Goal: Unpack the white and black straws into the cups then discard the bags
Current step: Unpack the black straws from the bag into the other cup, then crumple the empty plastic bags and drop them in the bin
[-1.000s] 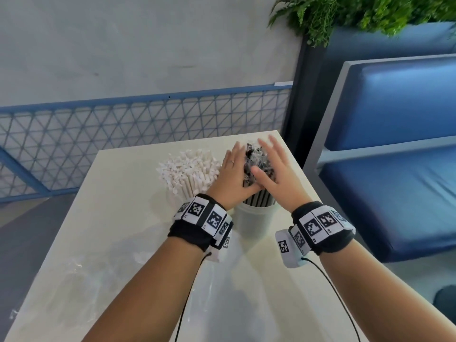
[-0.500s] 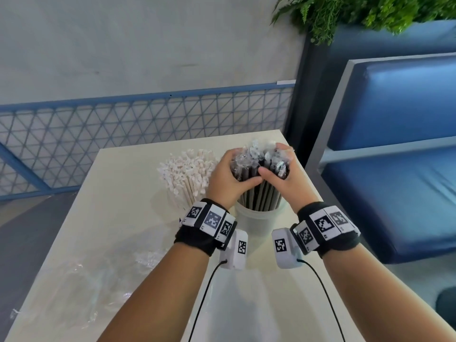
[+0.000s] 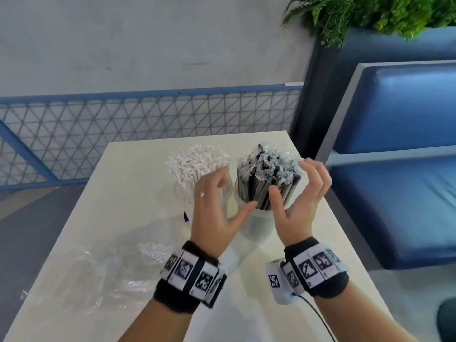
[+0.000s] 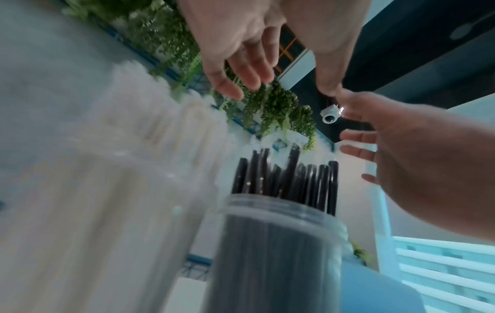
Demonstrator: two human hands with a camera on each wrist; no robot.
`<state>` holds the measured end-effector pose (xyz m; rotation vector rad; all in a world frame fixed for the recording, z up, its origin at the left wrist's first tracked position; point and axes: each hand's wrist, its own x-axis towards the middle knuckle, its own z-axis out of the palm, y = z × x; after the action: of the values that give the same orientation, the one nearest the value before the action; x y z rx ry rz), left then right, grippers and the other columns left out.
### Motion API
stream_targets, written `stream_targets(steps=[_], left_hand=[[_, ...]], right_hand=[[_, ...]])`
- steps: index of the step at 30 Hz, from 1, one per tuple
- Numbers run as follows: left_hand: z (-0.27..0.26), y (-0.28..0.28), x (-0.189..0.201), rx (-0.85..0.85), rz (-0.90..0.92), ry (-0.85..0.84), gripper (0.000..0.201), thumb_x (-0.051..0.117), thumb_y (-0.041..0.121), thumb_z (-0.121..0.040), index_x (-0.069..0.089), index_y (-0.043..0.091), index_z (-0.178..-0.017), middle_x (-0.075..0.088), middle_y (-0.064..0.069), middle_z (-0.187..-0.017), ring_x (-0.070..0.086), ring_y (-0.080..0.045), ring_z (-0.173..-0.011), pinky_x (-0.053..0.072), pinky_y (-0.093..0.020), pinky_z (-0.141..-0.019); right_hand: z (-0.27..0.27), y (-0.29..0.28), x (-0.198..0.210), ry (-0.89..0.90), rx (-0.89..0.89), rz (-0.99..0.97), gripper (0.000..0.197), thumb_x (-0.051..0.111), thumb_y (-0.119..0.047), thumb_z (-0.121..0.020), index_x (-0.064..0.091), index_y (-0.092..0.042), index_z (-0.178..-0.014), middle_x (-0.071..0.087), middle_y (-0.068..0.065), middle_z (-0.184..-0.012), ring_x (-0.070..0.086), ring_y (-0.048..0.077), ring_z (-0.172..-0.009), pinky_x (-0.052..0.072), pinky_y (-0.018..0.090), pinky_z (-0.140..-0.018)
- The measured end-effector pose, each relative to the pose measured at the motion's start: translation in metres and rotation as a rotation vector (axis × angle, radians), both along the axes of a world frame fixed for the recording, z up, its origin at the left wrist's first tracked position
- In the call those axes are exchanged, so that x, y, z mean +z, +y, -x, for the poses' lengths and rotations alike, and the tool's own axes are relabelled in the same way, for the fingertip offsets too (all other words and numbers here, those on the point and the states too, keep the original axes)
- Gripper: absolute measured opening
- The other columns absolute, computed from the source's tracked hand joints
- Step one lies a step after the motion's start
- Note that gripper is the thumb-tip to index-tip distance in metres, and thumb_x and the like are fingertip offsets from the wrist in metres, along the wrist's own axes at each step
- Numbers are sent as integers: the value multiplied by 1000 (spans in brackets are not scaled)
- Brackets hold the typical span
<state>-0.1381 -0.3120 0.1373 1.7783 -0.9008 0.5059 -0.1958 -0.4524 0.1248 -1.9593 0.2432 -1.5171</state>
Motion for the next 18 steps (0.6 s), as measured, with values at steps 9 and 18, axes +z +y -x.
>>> stream_targets(steps=[9, 18], left_hand=[[-30, 125, -104, 553, -651, 328, 50, 68, 15, -77, 50, 11, -124, 53, -15, -124, 46, -38, -117, 38, -51, -94], [-47, 164, -125, 344, -1345, 866, 87, 53, 48, -87, -9, 34, -147, -19, -7, -156, -19, -41, -140, 5, -64, -110]], right_hand=[[-9, 89, -67, 423, 522, 82, 17, 50, -27, -91, 49, -19, -106, 48, -2, -109, 47, 1, -95, 39, 11, -87], [-73, 164, -113, 1482, 607, 426, 71, 42, -39, -95, 2, -17, -149, -3, 0, -159, 0, 19, -147, 5, 42, -117]])
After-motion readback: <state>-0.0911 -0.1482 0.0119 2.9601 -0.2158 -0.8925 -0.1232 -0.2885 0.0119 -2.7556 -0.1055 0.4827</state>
